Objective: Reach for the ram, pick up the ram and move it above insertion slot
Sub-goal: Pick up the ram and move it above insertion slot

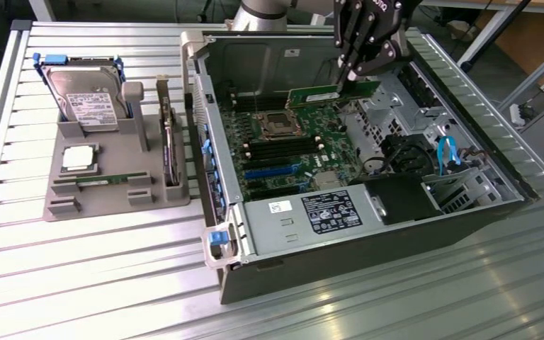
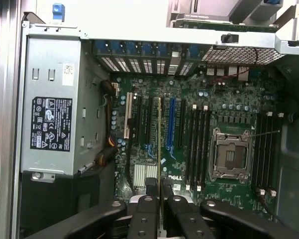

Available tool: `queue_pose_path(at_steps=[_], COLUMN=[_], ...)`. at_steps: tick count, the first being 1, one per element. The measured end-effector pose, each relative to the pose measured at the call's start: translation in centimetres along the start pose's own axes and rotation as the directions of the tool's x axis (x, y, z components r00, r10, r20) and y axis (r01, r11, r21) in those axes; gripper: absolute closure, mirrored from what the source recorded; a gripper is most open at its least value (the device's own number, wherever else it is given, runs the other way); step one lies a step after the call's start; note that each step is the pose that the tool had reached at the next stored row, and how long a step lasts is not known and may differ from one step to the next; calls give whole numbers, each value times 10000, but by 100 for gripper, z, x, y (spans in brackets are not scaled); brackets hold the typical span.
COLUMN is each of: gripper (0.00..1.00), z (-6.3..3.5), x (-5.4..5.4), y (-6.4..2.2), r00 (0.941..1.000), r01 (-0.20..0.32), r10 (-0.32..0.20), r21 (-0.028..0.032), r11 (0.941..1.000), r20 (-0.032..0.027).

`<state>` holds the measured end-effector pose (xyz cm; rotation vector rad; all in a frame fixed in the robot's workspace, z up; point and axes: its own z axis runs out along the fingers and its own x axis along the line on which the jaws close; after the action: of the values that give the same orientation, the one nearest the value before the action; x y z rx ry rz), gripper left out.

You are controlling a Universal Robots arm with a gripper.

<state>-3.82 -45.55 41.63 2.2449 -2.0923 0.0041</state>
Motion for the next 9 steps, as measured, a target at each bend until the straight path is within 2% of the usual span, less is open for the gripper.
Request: queue_pose_path(at_steps=[9], gripper=[86], z=[1], x=[6], y=[-93], r00=[10000], r01=[0], r10=[0], r21=[-1], r11=[10000], r20=[-13])
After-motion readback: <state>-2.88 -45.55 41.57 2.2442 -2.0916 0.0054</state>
